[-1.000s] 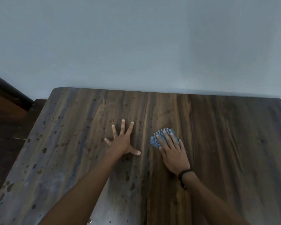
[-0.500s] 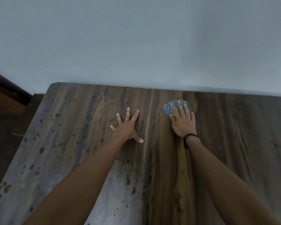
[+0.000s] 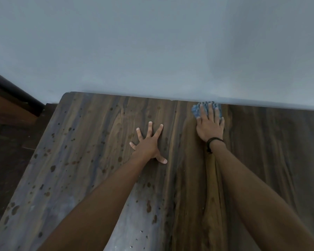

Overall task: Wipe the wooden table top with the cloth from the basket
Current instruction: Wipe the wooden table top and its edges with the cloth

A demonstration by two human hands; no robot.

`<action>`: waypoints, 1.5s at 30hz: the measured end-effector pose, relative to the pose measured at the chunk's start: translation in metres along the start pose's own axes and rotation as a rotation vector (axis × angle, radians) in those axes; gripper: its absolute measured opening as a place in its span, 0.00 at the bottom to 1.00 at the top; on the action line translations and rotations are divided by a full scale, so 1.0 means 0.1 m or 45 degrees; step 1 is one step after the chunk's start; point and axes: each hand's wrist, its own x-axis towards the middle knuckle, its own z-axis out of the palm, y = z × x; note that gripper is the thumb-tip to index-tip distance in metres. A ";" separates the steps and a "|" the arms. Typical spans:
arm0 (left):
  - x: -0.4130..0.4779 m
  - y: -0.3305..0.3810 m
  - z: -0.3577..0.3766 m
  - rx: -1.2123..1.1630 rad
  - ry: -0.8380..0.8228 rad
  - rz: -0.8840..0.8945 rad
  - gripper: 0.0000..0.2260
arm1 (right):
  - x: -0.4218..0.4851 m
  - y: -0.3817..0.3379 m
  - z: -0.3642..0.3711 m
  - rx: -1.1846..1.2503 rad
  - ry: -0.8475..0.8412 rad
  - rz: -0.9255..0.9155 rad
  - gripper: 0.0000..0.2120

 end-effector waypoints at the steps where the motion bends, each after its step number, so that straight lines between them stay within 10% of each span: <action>1: 0.01 0.00 0.01 -0.001 -0.007 0.003 0.65 | -0.15 -0.04 0.07 -0.027 -0.008 -0.073 0.26; 5: 0.04 0.04 -0.02 0.012 -0.037 -0.030 0.66 | -0.26 0.10 0.07 -0.114 0.004 -0.277 0.25; 9: 0.03 0.03 -0.01 0.008 -0.032 -0.018 0.65 | 0.22 -0.02 -0.10 0.002 -0.032 0.011 0.26; 14: 0.03 0.04 -0.03 0.008 -0.040 -0.027 0.66 | -0.10 -0.12 0.11 -0.139 -0.072 -0.320 0.25; 19: 0.00 0.03 -0.02 0.004 -0.029 -0.022 0.66 | 0.35 0.01 -0.15 0.004 -0.068 0.021 0.26; 24: 0.02 0.05 -0.05 0.004 -0.049 -0.033 0.66 | -0.08 0.18 -0.05 -0.124 -0.083 -0.255 0.25; 36: 0.00 0.04 -0.04 0.003 -0.053 -0.031 0.66 | 0.18 0.99 -0.66 0.087 0.118 0.597 0.27; 45: 0.01 0.04 -0.06 0.015 -0.039 -0.040 0.67 | 0.01 -0.39 0.10 -0.043 -0.098 -0.081 0.26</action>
